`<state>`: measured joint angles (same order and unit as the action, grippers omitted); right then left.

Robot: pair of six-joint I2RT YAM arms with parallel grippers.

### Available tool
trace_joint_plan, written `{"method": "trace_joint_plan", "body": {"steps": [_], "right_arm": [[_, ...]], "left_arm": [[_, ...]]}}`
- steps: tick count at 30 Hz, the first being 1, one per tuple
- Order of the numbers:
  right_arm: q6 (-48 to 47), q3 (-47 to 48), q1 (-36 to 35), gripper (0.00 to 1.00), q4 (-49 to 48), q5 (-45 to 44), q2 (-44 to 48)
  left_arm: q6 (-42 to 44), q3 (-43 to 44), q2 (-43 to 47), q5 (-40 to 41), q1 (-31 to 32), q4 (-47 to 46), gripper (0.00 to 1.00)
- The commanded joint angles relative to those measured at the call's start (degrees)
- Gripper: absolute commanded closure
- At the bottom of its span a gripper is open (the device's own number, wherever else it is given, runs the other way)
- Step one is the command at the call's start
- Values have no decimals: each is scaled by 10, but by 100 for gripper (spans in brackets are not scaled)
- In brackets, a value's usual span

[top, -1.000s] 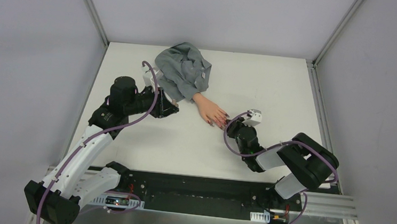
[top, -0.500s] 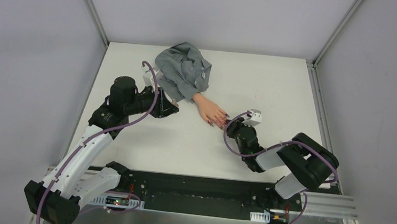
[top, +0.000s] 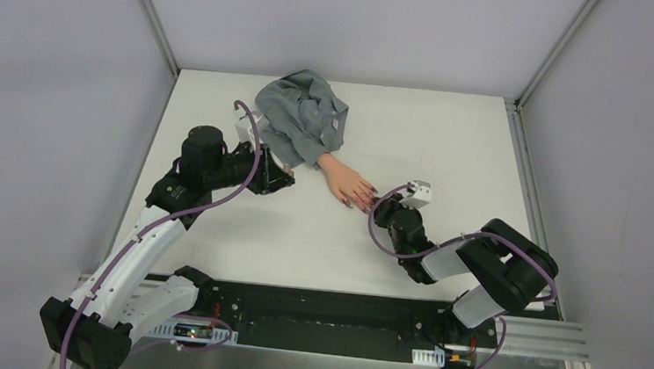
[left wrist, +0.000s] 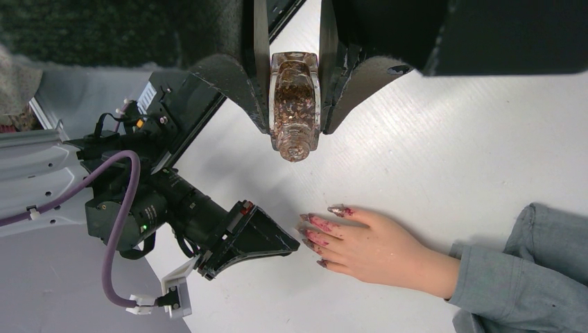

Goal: Paint the nails
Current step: Paint the nail polish on the nail.

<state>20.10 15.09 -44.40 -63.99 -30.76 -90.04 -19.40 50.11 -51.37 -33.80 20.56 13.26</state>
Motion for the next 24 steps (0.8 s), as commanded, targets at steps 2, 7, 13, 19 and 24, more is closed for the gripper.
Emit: {"method": "trace_joint_plan", "body": {"steps": [2,7,13,19,24], "right_arm": [[-8,-3,-4,100,-16,-11,3],[-15,-2,-8,100,-20,-10,-2],[-21,2,-13,100,-19,-14,-6],[-22,1,-16,100,-20,-22,-8],[-22,-1,-17,100,-22,-27,-3]], "left_arm": [[7,14,6,-3,-2,-10,100],[8,14,8,-2,-2,-10,100],[8,14,9,-2,-2,-10,100],[8,14,9,-3,-2,-10,100],[7,15,11,-3,-2,-10,100]]}}
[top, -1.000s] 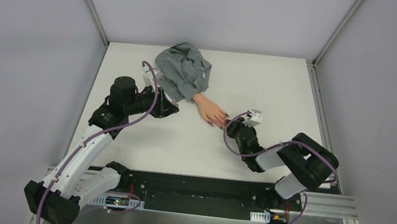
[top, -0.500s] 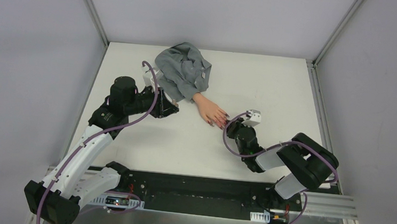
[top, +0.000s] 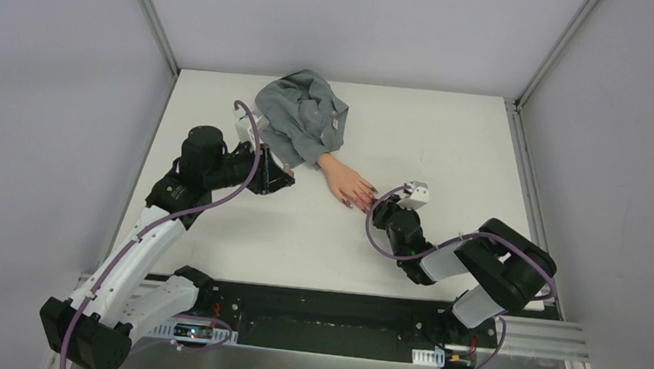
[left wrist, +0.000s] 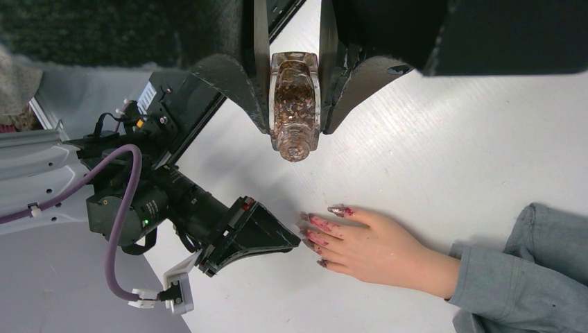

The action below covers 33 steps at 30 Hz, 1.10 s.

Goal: Paint the nails
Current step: Paint the nail polish on the nail.

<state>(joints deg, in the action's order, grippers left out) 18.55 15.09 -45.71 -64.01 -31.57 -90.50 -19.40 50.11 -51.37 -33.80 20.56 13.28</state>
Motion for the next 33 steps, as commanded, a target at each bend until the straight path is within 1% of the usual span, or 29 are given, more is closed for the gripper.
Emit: {"method": "trace_joint_plan", "body": {"steps": [1,18,26,33], "right_arm": [[-6,-2,-5,100,-22,-19,6],[-22,-7,-8,100,-7,-33,36],[-32,-9,-14,100,21,-48,76],[-27,1,-15,100,28,-38,85]], "left_arm": [[6,15,11,-3,-2,-10,100],[6,15,13,-5,-1,-11,100],[6,14,18,-2,-2,-11,100],[7,14,19,0,-2,-10,100]]}}
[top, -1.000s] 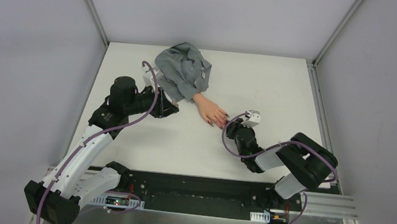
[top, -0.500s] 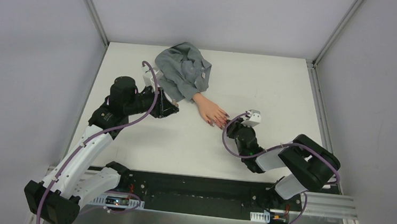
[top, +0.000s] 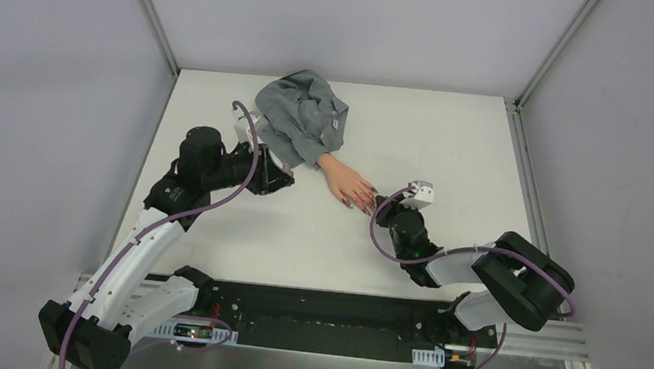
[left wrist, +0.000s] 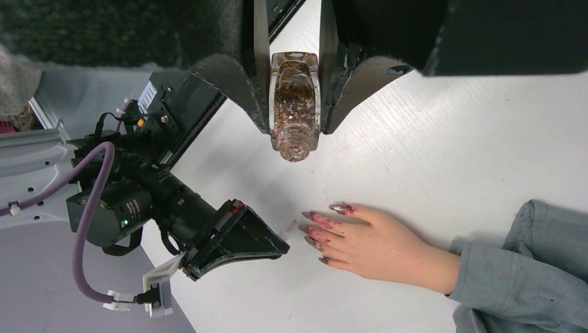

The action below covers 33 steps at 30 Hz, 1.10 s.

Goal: Paint the nails
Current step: Paint the nail polish on the nail.

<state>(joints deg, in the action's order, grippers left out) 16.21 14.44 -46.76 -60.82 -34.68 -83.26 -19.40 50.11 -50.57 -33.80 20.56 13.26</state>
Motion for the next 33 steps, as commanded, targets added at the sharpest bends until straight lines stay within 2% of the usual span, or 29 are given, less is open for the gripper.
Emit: {"method": "trace_joint_plan", "body": {"steps": [1,15,33], "right_arm": [[-3,11,-4,100,-3,-3,11],[-2,45,-4,100,-38,14,-59],[2,48,-3,100,-49,20,-72]], "left_arm": [[6,14,11,0,-2,-10,100],[8,14,10,1,-2,-10,100],[9,14,8,1,-2,-10,100]]}}
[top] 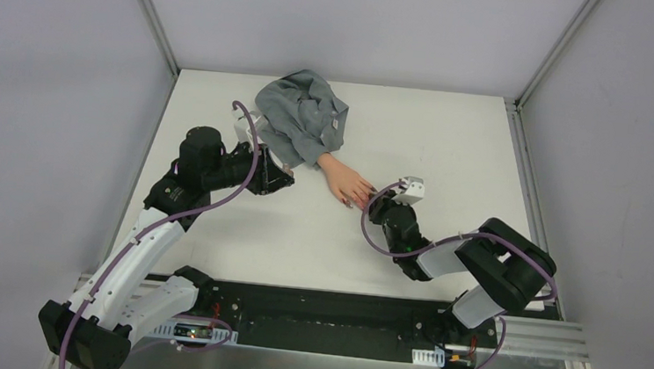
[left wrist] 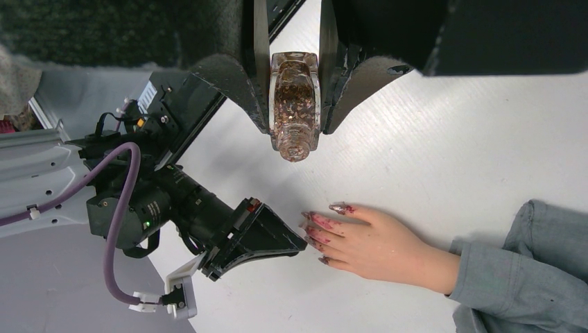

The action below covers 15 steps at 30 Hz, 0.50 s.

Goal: Paint the nails
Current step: Paint the nail polish on the nail.

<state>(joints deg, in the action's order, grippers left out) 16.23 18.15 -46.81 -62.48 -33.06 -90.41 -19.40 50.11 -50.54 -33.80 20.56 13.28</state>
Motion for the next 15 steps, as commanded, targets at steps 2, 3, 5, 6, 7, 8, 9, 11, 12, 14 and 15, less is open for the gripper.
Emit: {"method": "trace_joint_plan", "body": {"steps": [2,3,5,6,7,8,9,11,12,14,15], "right_arm": [[4,10,-3,100,-32,4,1],[5,9,-3,100,-31,5,1],[8,8,-3,100,-29,5,2],[9,7,-3,100,-27,5,2],[10,6,-3,100,-25,3,2],[11,6,-3,100,-24,3,2],[12,5,-3,100,-23,2,2],[15,3,-4,100,-22,1,1],[16,2,-3,100,-21,0,0],[18,0,-4,100,-19,-2,1],[18,0,-5,100,-17,-3,2]], "left_arm": [[8,14,8,1,-2,-10,100],[9,14,8,1,-2,-10,100],[8,14,8,1,-2,-10,100],[8,14,8,1,-2,-10,100],[8,14,8,1,-2,-10,100],[8,13,8,1,-2,-10,100],[8,13,8,1,-2,-10,100],[8,14,9,1,-2,-10,100],[8,14,9,1,-1,-10,100],[8,14,9,0,-2,-10,100],[7,14,9,1,-2,-10,100]]}}
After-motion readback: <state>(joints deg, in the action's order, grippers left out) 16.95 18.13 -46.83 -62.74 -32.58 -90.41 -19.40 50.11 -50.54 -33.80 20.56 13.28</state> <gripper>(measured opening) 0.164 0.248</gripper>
